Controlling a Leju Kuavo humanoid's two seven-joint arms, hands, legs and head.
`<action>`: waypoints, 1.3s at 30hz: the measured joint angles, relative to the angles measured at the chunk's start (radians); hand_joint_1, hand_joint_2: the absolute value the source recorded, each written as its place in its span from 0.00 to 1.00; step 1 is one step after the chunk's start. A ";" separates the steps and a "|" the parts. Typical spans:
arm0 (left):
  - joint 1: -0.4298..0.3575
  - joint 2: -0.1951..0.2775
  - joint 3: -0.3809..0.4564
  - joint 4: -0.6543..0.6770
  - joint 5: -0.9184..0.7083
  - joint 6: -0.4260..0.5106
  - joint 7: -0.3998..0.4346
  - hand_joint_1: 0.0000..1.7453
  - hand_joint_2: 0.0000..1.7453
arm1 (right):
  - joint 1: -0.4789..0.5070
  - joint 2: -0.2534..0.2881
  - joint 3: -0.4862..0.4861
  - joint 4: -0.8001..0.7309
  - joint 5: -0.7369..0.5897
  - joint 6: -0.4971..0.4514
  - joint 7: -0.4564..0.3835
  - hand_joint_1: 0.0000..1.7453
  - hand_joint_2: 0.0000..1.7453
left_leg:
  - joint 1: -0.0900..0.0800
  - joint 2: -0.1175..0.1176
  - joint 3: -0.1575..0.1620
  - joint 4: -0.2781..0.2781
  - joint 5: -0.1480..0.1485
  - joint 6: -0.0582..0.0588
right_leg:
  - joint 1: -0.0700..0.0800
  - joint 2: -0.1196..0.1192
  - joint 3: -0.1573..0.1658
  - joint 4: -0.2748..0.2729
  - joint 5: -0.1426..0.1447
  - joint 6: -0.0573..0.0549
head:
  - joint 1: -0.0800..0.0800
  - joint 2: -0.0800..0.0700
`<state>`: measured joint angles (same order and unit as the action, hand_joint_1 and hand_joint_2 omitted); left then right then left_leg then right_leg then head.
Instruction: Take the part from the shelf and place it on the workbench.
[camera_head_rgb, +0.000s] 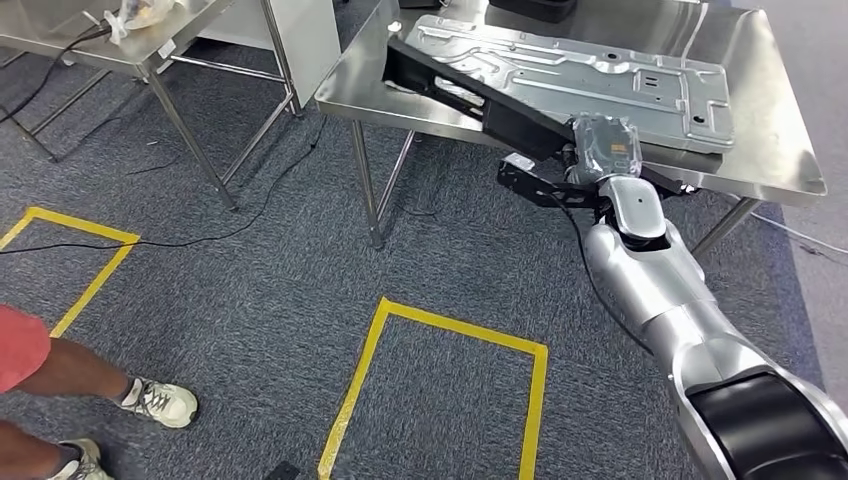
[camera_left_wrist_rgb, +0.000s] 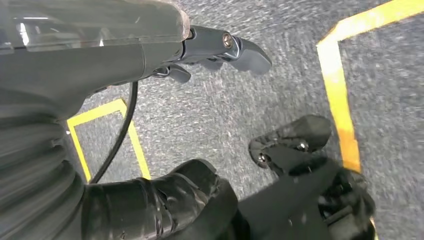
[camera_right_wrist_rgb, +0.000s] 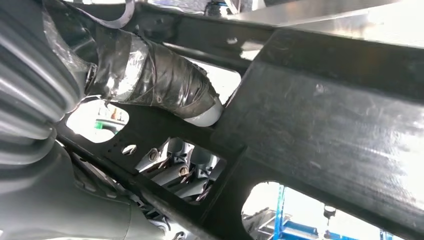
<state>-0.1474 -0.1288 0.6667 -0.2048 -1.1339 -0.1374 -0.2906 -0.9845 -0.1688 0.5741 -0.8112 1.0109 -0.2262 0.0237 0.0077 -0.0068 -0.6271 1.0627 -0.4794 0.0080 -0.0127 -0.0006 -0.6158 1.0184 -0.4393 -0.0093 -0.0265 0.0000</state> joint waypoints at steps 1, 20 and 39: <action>0.000 0.000 0.000 0.000 -0.001 0.000 0.000 0.00 1.00 | -0.001 0.000 0.000 0.000 0.000 0.000 0.000 1.00 1.00 | 0.002 0.001 -0.023 0.050 -0.025 -0.004 | -0.001 -0.001 0.005 -0.003 -0.001 -0.006 | 0.000 0.000; 0.003 0.005 -0.006 0.000 -0.008 -0.005 -0.009 0.00 1.00 | -0.001 -0.001 0.008 0.011 -0.003 0.003 0.000 1.00 1.00 | 0.001 -0.002 0.044 -0.065 0.025 0.044 | -0.001 0.003 -0.137 0.280 -0.121 0.040 | 0.001 0.000; 0.017 0.006 -0.014 0.000 -0.008 -0.007 -0.018 0.00 1.00 | 0.000 -0.003 0.014 0.040 -0.016 0.001 -0.003 1.00 1.00 | -0.010 0.002 -0.160 0.065 0.001 0.014 | 0.003 0.011 0.151 -0.014 -0.118 -0.007 | 0.003 0.000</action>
<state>-0.1303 -0.1224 0.6531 -0.2052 -1.1415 -0.1440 -0.3086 -0.9841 -0.1722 0.5886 -0.7713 0.9948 -0.2249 0.0208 -0.0023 -0.0050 -0.7870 1.1279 -0.4785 0.0216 -0.0097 0.0107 -0.4647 1.0049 -0.5575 -0.0168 -0.0238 0.0000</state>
